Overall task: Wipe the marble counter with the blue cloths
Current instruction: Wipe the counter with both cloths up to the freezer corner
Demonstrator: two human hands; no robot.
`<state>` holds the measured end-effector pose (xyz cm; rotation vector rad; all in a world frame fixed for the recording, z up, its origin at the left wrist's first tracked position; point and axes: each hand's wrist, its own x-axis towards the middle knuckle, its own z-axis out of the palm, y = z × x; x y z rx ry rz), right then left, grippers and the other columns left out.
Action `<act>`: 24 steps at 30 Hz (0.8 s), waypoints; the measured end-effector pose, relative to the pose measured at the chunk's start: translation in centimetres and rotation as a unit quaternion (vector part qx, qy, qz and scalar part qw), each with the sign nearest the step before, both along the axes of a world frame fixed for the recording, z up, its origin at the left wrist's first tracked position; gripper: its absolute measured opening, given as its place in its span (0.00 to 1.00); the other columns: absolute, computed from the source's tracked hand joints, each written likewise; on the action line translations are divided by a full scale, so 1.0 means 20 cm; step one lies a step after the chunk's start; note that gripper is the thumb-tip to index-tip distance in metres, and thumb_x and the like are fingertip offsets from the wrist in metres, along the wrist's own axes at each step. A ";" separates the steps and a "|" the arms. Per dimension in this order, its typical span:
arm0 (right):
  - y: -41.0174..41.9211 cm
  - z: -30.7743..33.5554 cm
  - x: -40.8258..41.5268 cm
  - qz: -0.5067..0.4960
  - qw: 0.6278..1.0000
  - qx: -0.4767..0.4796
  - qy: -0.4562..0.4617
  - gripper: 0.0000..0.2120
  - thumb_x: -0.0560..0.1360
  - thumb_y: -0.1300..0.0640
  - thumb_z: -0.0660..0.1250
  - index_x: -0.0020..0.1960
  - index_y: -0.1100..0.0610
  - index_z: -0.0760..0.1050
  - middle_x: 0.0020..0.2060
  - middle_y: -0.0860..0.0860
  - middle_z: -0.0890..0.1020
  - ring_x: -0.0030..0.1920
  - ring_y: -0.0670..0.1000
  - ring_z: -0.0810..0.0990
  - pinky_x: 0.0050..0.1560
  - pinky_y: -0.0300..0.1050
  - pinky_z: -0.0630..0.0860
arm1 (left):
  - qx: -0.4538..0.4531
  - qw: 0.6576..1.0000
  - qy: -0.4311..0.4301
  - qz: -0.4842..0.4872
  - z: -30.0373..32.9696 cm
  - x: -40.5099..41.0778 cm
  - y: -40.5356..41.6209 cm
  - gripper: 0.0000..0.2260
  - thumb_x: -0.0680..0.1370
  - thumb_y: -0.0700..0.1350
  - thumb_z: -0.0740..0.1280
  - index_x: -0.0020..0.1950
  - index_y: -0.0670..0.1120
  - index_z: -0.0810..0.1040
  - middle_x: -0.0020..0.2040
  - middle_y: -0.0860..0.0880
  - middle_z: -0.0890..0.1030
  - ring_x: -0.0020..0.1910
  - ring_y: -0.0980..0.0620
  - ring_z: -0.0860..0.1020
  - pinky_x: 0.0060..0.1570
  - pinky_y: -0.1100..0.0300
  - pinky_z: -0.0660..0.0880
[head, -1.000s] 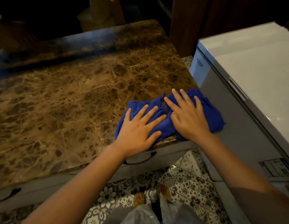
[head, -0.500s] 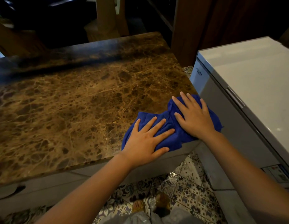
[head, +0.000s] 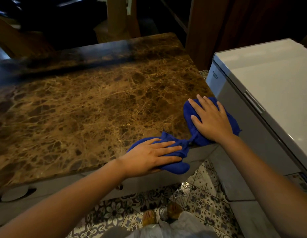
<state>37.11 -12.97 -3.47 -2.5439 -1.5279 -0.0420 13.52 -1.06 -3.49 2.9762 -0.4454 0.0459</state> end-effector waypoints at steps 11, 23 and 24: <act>0.00 0.01 0.00 0.000 1.000 0.000 0.013 0.27 0.76 0.45 0.48 0.74 0.47 0.51 0.75 0.52 0.56 0.73 0.53 0.51 0.70 0.60 0.48 | -0.198 0.965 -0.100 0.141 0.17 -0.21 0.01 0.16 0.70 0.46 0.70 0.58 0.51 0.78 0.60 0.49 0.80 0.63 0.54 0.74 0.57 0.52 0.74; -0.01 0.00 -0.01 -0.004 1.000 0.001 0.015 0.29 0.74 0.41 0.42 0.74 0.45 0.50 0.75 0.51 0.56 0.73 0.52 0.52 0.70 0.57 0.48 | -0.172 0.938 -0.140 0.266 0.21 0.32 0.25 0.19 0.70 0.51 0.63 0.59 0.49 0.79 0.60 0.50 0.80 0.62 0.53 0.74 0.60 0.65 0.65; 0.00 0.00 -0.01 -0.004 1.000 0.003 0.017 0.29 0.74 0.41 0.43 0.74 0.45 0.50 0.75 0.51 0.56 0.73 0.52 0.52 0.70 0.57 0.48 | -0.170 0.937 -0.139 0.271 0.20 0.38 0.27 0.20 0.69 0.52 0.62 0.59 0.49 0.79 0.60 0.50 0.80 0.62 0.53 0.74 0.59 0.67 0.64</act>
